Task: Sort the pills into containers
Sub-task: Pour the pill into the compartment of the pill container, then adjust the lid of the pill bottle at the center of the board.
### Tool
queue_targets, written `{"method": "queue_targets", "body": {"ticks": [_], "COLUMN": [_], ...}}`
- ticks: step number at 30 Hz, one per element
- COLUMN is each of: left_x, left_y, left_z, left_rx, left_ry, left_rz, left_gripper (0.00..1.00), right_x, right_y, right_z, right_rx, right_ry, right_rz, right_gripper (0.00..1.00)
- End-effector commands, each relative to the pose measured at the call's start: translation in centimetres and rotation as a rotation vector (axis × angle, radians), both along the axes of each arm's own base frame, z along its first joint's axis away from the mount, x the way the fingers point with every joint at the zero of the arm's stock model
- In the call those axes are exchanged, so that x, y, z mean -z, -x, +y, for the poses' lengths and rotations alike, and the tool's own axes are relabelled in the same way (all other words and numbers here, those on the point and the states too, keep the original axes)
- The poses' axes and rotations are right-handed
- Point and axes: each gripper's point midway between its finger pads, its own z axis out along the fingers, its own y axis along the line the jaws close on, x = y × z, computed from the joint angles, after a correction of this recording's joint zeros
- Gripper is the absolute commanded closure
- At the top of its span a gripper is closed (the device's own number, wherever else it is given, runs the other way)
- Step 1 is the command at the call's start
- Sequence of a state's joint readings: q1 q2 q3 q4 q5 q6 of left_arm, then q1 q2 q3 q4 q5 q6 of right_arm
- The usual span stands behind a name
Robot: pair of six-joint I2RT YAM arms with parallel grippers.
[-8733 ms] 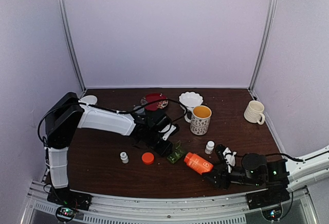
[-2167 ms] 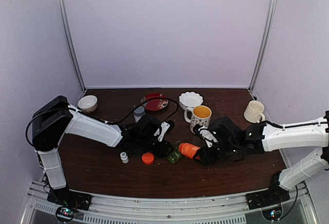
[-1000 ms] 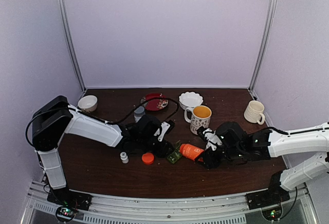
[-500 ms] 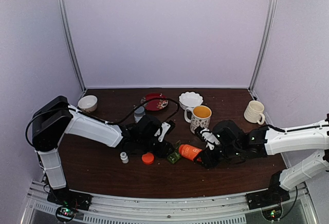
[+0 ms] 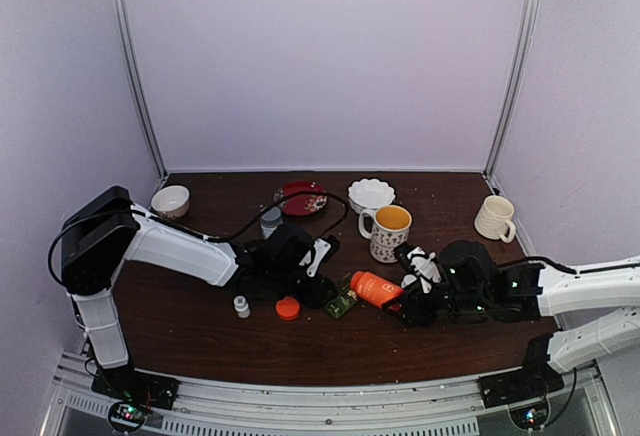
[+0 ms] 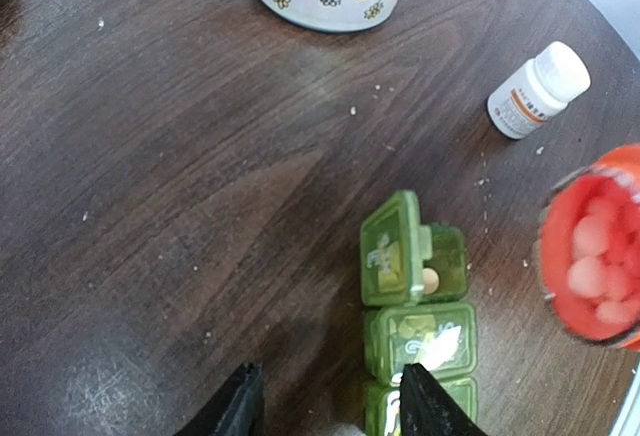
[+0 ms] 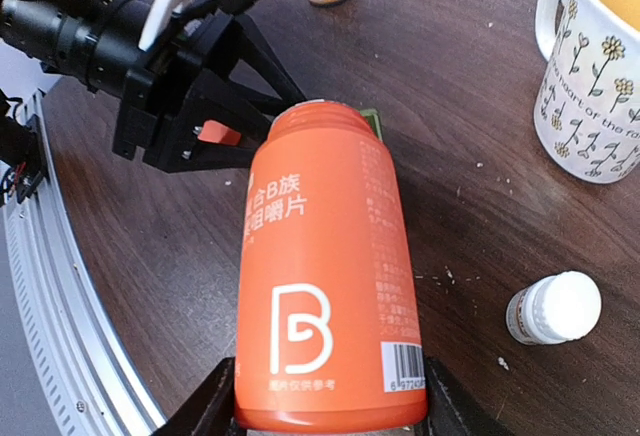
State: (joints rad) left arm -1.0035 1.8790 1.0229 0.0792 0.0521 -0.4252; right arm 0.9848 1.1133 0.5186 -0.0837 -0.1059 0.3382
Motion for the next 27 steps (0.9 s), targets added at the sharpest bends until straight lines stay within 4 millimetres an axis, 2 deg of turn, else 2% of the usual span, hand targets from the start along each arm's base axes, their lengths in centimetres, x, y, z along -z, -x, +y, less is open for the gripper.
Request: {"method": "queue_targets", "body": {"ticks": [1,5,8,11,15,18,19,20,22,23,25,27], "left_x": [-3.4,-4.9,-6.1,-6.5,-6.1,-5.5,-5.4,-5.1,-4.5,-4.2,-3.8,-3.3], "left_y": [-0.8,-0.7,-0.8,-0.9,-0.8,-0.4,-0.3,-0.2,0.2,0.4,0.6,0.7], "left_z": [0.4,2.1,2.9,3.8,5.0,5.9,6.2,6.6,7.0,7.0,7.5,7.8], "left_rx": [-0.032,-0.059,-0.076,-0.098,-0.131,-0.148,-0.155,-0.164,-0.161,-0.158,-0.169,-0.174], "left_ry": [0.001,-0.043,-0.068,-0.098,-0.165,-0.213,-0.223,-0.236,-0.246,-0.248,-0.257,-0.279], "left_rz": [-0.070,-0.093,-0.108,-0.110,-0.083,-0.055,-0.048,-0.038,-0.020,-0.012,0.000,0.012], "left_gripper": [0.50,0.47,0.43,0.37,0.26,0.18,0.09,0.03,0.02,0.03,0.02,0.02], "right_x": [-4.5,-8.6,-12.8,-18.9,-27.0,-31.3,-32.3,-32.7,-32.9,-32.9,-32.8,-32.6], "right_y": [-0.4,-0.1,0.4,1.3,3.3,5.4,6.0,6.6,7.3,7.5,7.8,7.3], "right_z": [0.2,-1.0,-1.5,-2.4,-4.6,-7.2,-8.3,-9.3,-10.9,-10.7,-8.8,-8.0], "right_rx": [-0.005,-0.001,-0.030,-0.057,-0.080,-0.072,-0.054,-0.031,0.020,0.009,-0.085,-0.098], "right_ry": [-0.201,-0.357,-0.449,-0.529,-0.621,-0.728,-0.783,-0.845,-0.970,-0.990,-0.927,-0.885], "right_rz": [-0.166,-0.332,-0.475,-0.636,-0.852,-1.005,-1.057,-1.111,-1.172,-1.182,-1.181,-1.145], "right_gripper": [1.00,1.00,1.00,1.00,1.00,1.00,1.00,1.00,1.00,1.00,1.00,1.00]}}
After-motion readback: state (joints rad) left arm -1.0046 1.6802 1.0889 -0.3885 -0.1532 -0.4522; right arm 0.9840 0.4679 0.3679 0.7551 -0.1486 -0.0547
